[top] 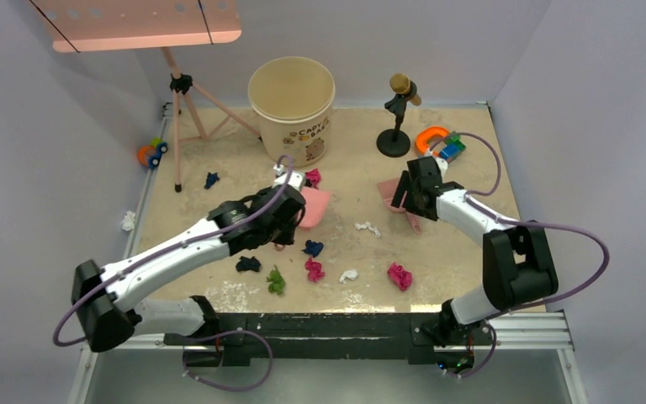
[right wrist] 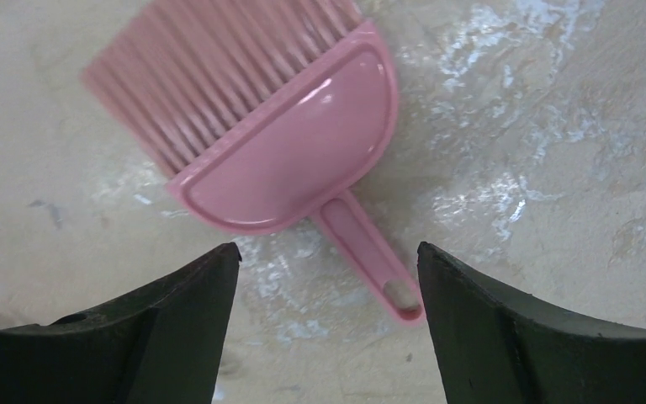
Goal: Sweep away the paper scraps from the table
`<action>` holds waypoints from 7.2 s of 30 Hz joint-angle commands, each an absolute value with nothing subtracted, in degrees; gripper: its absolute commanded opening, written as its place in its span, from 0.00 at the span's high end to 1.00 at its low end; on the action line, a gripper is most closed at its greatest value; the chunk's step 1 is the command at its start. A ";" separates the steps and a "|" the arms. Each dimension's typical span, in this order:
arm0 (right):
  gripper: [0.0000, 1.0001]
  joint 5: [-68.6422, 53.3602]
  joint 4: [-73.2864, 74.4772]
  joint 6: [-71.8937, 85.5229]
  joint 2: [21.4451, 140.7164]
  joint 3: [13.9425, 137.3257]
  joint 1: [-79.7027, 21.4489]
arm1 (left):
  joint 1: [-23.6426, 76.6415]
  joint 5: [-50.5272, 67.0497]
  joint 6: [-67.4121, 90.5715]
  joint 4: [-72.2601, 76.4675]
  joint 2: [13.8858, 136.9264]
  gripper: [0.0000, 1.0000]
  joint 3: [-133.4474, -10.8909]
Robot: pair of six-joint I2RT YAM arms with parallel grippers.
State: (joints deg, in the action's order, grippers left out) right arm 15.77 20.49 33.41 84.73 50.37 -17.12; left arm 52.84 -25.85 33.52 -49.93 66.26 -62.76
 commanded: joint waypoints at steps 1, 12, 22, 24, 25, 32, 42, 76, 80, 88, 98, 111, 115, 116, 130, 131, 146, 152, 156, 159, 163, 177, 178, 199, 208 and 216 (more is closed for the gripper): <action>0.20 13.02 17.80 32.61 86.15 49.81 -14.94 | 53.39 -5.86 37.57 -35.92 74.34 1.00 -59.53; 0.26 11.03 21.47 32.74 92.64 54.05 -14.93 | 54.05 -7.52 35.16 -35.38 84.42 0.96 -64.29; 0.33 8.64 21.03 34.32 93.21 53.46 -18.31 | 53.97 -10.08 32.31 -35.76 79.12 0.27 -64.08; 0.37 9.40 21.51 34.91 93.96 53.44 -18.73 | 53.97 -10.45 31.87 -36.35 78.95 0.25 -64.70; 0.39 9.69 21.87 35.23 94.48 53.48 -18.93 | 53.97 -10.46 31.73 -36.54 78.84 0.25 -64.81; 0.49 15.71 25.38 39.01 97.06 55.63 -23.54 | 53.17 -9.74 31.55 -36.30 76.85 0.25 -65.51; 0.89 12.50 23.25 39.96 96.60 52.99 -23.73 | 52.32 -10.92 31.82 -38.55 76.58 0.26 -68.89; 0.92 -11.02 23.56 24.87 56.16 48.63 -24.87 | 44.47 11.77 66.41 -3.62 94.12 0.32 -75.19; 0.93 -11.90 23.75 24.91 55.83 48.67 -24.87 | 44.47 10.33 66.53 -4.75 95.01 0.37 -75.47; 0.94 -12.09 25.02 24.28 54.39 48.43 -24.87 | 43.92 7.13 66.61 -5.29 94.33 0.52 -74.55; 0.93 -11.19 25.76 24.21 54.22 48.34 -24.87 | 42.91 10.65 67.25 -1.56 95.12 0.75 -73.79; 0.11 -16.14 16.66 33.48 45.05 44.84 -24.77 | 36.67 16.43 72.33 16.84 89.75 1.00 -61.74; 0.14 -17.08 4.29 44.14 39.47 37.58 -24.79 | 35.46 18.29 77.91 38.03 87.94 1.00 -54.32; 0.14 -16.59 1.07 46.69 37.95 35.20 -24.79 | 35.50 17.67 78.95 41.08 87.65 1.00 -53.10; 0.26 -4.21 -17.42 65.07 28.55 23.74 -24.79 | 36.04 11.16 92.46 68.67 92.60 1.00 -47.30; 0.26 -3.91 -18.81 66.05 29.44 23.58 -24.79 | 36.28 10.94 92.46 68.71 92.63 1.00 -47.32; 0.38 -3.64 -30.40 66.70 39.24 25.09 -24.78 | 38.23 11.60 94.03 73.38 96.10 1.00 -48.97; 0.50 -3.50 -30.87 67.69 38.94 23.85 -24.78 | 38.34 13.72 93.40 71.03 96.42 1.00 -51.13; 0.51 -3.93 -30.80 68.11 39.01 23.81 -24.79 | 38.41 14.39 93.21 70.63 96.56 1.00 -51.91; 0.51 -4.12 -30.83 68.18 38.99 23.78 -24.79 | 38.56 14.62 93.21 70.78 96.73 1.00 -52.20; 0.62 -4.26 -32.72 68.38 38.89 22.89 -24.76 | 38.65 14.66 93.25 70.84 96.77 1.00 -52.28; 1.00 -3.79 -26.25 66.49 36.56 25.32 -24.76 | 38.27 14.76 91.20 72.92 94.75 0.56 -49.27; 1.00 -3.46 -24.54 65.63 35.84 25.92 -24.78 | 37.93 14.61 90.74 72.07 93.92 0.50 -48.30; 1.00 0.17 21.56 30.87 48.43 48.85 -24.86 | 27.39 19.86 59.98 6.88 69.66 0.09 -49.88; 1.00 14.60 36.35 31.28 58.72 59.88 -24.87 | 36.95 3.15 34.42 -43.44 70.53 0.05 -67.20; 1.00 6.61 40.47 34.23 63.75 64.40 -24.84 | 48.57 -4.87 35.63 -46.90 71.40 0.10 -63.40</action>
State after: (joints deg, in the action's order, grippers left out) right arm 10.61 37.30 32.73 61.95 60.75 -24.71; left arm 46.24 1.50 38.63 -40.42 71.81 -64.77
